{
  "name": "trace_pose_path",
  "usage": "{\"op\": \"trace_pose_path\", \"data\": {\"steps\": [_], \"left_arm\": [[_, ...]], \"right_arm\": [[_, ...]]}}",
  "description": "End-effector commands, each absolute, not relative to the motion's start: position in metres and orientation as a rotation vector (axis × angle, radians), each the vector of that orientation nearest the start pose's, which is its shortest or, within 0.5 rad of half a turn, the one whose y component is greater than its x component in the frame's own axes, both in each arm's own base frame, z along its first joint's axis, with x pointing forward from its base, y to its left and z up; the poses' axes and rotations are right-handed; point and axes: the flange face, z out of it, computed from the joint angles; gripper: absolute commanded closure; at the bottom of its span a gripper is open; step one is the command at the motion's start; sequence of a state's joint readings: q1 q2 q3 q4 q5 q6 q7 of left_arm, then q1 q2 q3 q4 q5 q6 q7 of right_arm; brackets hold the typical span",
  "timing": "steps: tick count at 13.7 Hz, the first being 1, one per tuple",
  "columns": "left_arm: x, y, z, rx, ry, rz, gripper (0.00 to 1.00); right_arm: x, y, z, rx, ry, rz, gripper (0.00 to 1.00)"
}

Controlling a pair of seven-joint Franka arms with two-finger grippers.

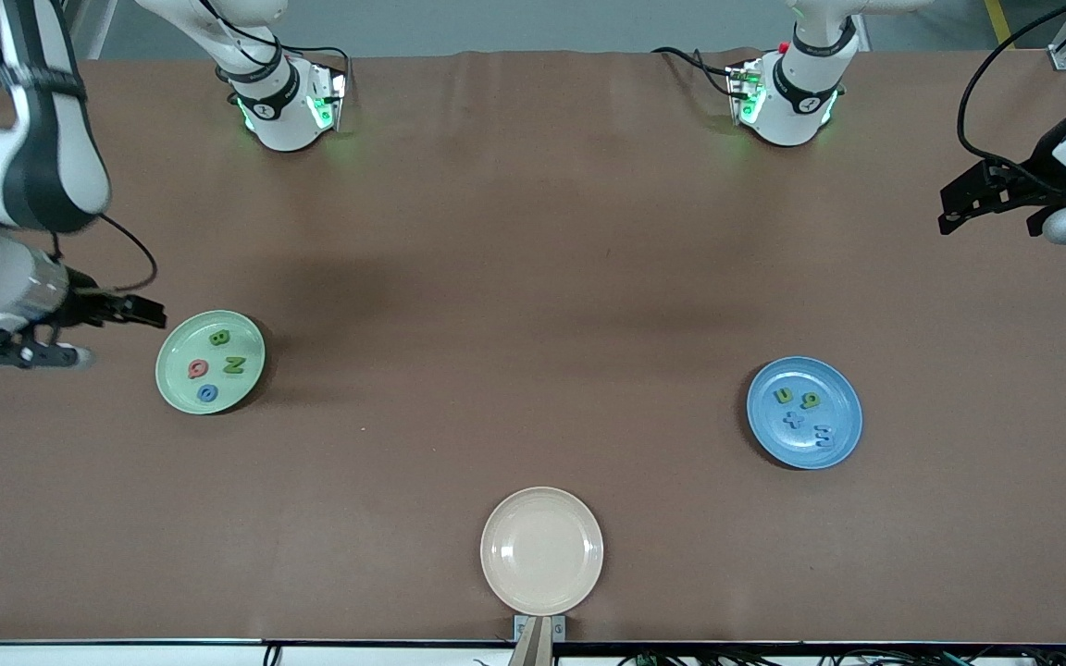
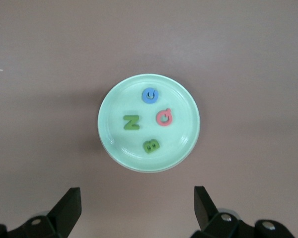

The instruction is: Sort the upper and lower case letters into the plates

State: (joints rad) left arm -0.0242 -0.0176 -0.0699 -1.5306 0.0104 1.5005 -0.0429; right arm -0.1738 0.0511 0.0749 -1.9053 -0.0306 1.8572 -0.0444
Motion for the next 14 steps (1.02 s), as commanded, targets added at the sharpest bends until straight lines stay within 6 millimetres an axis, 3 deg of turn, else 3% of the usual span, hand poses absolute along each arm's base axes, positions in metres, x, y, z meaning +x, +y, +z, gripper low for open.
{"op": "trace_pose_path", "data": {"steps": [1, 3, 5, 10, 14], "left_arm": [[0.532, -0.049, 0.652, -3.132, 0.088, 0.019, 0.0], [0.532, -0.048, 0.652, -3.135, 0.086, 0.017, 0.0], [0.532, -0.046, 0.652, -3.14, 0.082, 0.019, 0.0], [0.532, -0.041, 0.653, -3.14, 0.07, 0.022, 0.0], [0.535, -0.039, 0.652, -3.146, 0.066, 0.02, 0.0]], "right_arm": [[0.546, -0.052, 0.545, -3.164, 0.097, 0.151, 0.0], [0.544, -0.046, 0.607, -3.165, 0.09, 0.124, 0.0], [0.544, -0.046, 0.63, -3.167, 0.082, 0.068, 0.0], [0.546, -0.054, 0.656, -3.167, 0.105, -0.026, 0.0], [0.547, -0.053, 0.658, -3.164, 0.1, -0.041, 0.0]]}}
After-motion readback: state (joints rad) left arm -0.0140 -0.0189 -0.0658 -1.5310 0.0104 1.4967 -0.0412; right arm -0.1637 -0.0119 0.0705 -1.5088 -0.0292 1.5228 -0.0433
